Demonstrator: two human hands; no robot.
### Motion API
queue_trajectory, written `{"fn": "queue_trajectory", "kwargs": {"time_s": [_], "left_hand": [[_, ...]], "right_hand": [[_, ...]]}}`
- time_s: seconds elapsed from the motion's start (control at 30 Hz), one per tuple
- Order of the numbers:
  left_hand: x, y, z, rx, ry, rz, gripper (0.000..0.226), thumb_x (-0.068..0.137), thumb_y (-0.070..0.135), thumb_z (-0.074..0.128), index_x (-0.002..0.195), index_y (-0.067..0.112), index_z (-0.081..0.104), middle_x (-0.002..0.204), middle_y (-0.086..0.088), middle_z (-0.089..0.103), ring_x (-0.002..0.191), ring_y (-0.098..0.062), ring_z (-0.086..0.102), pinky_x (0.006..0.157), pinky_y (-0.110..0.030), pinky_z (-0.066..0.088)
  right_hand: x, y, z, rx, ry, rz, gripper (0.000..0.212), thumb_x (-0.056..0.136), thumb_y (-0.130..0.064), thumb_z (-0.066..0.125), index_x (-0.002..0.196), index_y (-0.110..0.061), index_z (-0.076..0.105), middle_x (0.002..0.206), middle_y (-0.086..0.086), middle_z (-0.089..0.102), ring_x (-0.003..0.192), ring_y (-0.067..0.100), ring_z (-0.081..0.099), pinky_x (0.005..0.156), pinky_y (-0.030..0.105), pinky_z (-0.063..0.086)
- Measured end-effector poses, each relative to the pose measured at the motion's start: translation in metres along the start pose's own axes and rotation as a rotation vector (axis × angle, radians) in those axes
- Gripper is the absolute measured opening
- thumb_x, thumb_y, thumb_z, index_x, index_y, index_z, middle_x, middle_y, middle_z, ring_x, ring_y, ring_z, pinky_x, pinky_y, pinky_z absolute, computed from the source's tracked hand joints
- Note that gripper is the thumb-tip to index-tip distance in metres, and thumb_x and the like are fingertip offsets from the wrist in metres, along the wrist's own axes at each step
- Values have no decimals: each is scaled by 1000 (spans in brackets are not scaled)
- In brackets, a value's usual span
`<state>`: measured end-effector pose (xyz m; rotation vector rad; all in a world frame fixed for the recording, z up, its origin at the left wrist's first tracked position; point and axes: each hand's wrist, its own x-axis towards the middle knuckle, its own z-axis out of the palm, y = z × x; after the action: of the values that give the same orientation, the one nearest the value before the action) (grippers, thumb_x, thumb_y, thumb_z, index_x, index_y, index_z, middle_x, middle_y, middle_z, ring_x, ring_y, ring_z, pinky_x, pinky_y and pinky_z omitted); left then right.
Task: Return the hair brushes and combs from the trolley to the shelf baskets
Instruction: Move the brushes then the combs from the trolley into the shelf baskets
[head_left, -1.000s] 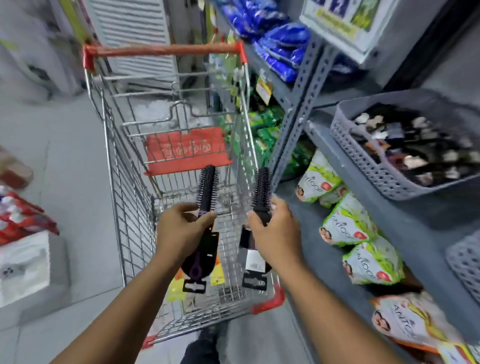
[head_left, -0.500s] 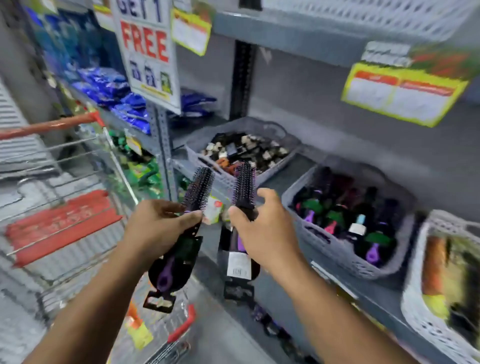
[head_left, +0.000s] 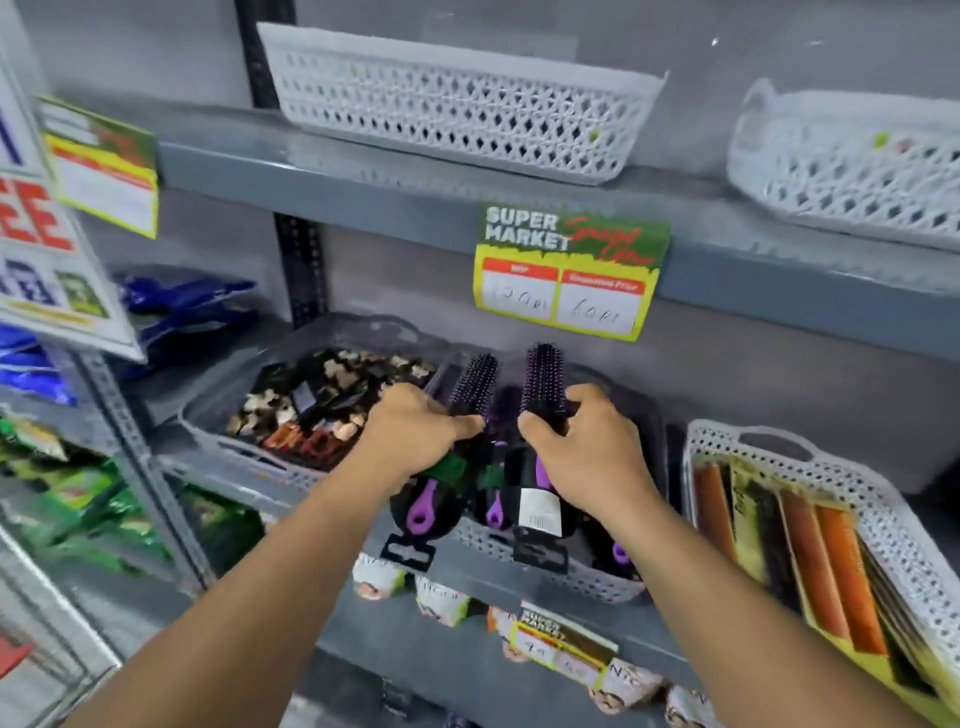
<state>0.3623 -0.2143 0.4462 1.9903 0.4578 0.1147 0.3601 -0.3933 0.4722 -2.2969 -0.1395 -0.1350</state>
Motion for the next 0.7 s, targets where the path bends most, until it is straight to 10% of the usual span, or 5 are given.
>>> {"fn": "queue_trajectory", "kwargs": {"time_s": [0.13,0.37,0.7], "left_hand": [[26,15,34,35,-49,45,68,37,59,77,82,8,73,82,-10,75,80,-25,71,71,-36,58],[49,32,83,308,-54,42,53,73,49,73,105,8,64,114,-17,68,107,-32,65,85,-38,52],[57,12,131,601,-103,27,39,78,37,65,109,13,65,116,-12,69,108,-31,65,88,-38,52]], "right_hand": [[27,17,-4,-122,26,88,52,86,-46,60,120,-7,52,104,10,68,109,29,58,74,28,38],[59,55,2,-310,20,271,50,82,-47,61,112,-8,53,112,18,64,102,37,62,81,40,51],[61,86,23,-527,-7,339,47,88,-42,56,118,-9,43,117,12,66,109,35,62,88,43,46]]}}
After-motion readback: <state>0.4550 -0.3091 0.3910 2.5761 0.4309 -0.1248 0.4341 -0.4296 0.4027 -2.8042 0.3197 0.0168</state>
